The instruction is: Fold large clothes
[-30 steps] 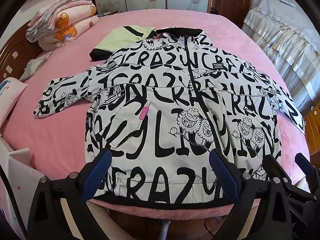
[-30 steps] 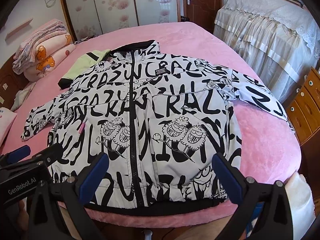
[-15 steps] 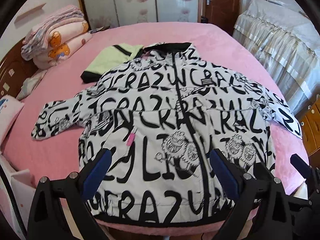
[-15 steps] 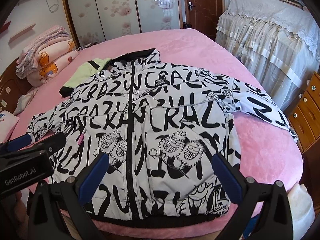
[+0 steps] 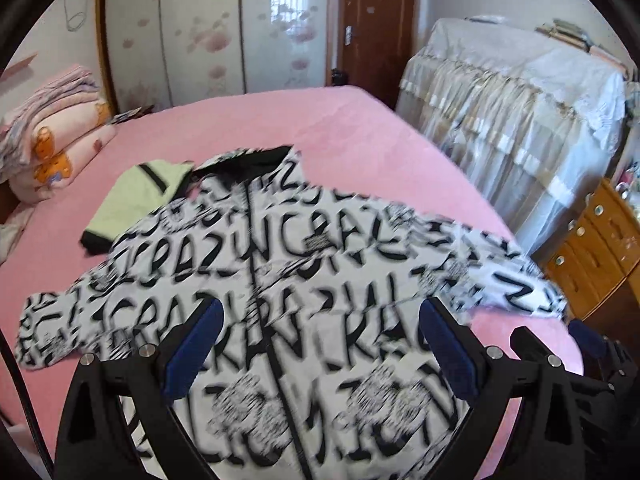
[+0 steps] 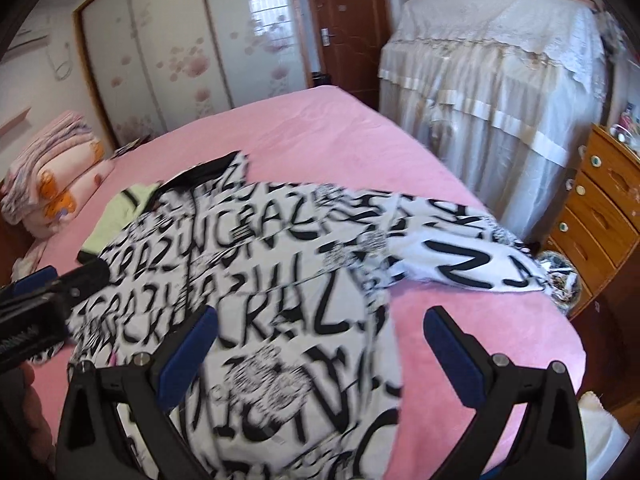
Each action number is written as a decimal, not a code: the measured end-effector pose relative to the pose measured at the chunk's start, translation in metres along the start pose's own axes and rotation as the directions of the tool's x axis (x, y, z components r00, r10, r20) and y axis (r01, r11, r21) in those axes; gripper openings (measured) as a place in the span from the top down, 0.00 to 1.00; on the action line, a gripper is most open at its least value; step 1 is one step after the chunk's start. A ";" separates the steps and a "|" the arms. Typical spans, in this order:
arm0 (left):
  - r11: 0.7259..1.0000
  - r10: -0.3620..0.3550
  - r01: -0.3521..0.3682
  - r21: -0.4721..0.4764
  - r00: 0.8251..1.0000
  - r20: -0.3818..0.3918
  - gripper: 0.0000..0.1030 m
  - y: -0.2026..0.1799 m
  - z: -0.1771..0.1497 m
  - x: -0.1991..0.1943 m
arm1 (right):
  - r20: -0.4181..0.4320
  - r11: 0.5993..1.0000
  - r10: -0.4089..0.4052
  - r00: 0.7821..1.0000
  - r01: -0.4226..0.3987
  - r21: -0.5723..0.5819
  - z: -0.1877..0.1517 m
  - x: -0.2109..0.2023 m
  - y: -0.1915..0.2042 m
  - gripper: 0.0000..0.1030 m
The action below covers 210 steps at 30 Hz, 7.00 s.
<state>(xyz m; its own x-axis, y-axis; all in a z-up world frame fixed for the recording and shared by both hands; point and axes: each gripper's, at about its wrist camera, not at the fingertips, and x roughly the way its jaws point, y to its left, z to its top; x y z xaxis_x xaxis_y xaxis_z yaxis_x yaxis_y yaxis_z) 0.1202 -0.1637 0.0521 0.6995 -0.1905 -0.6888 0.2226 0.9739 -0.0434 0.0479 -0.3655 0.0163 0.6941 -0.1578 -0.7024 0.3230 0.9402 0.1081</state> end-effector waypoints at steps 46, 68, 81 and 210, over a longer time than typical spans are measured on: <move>0.985 -0.109 0.129 0.119 0.981 -0.163 0.05 -0.116 -0.006 0.147 | 0.133 0.951 -0.102 0.986 0.058 0.304 0.066 0.113 -0.169 0.91; 0.943 -0.264 0.176 -0.281 0.912 -0.315 0.05 0.034 -0.067 0.186 | -0.169 0.944 0.205 0.964 -0.240 -0.225 -0.054 0.136 0.039 0.53; 0.877 -0.417 0.260 -0.403 0.828 -0.374 0.22 0.022 -0.056 0.272 | -0.228 0.965 0.215 0.950 -0.242 -0.100 -0.087 0.145 0.009 0.52; 0.980 -0.043 -0.018 -0.196 0.953 -0.301 0.46 0.080 -0.043 0.254 | -0.314 0.918 0.258 0.914 -0.333 -0.217 -0.005 0.228 0.121 0.65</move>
<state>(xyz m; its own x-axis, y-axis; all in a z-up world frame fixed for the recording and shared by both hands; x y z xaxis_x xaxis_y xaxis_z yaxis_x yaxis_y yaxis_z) 0.2861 -0.1291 -0.1575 0.4525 -0.1860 -0.8721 0.0726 0.9824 -0.1718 0.2421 -0.2861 -0.1339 0.5155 0.1931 -0.8349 -0.0744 0.9807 0.1808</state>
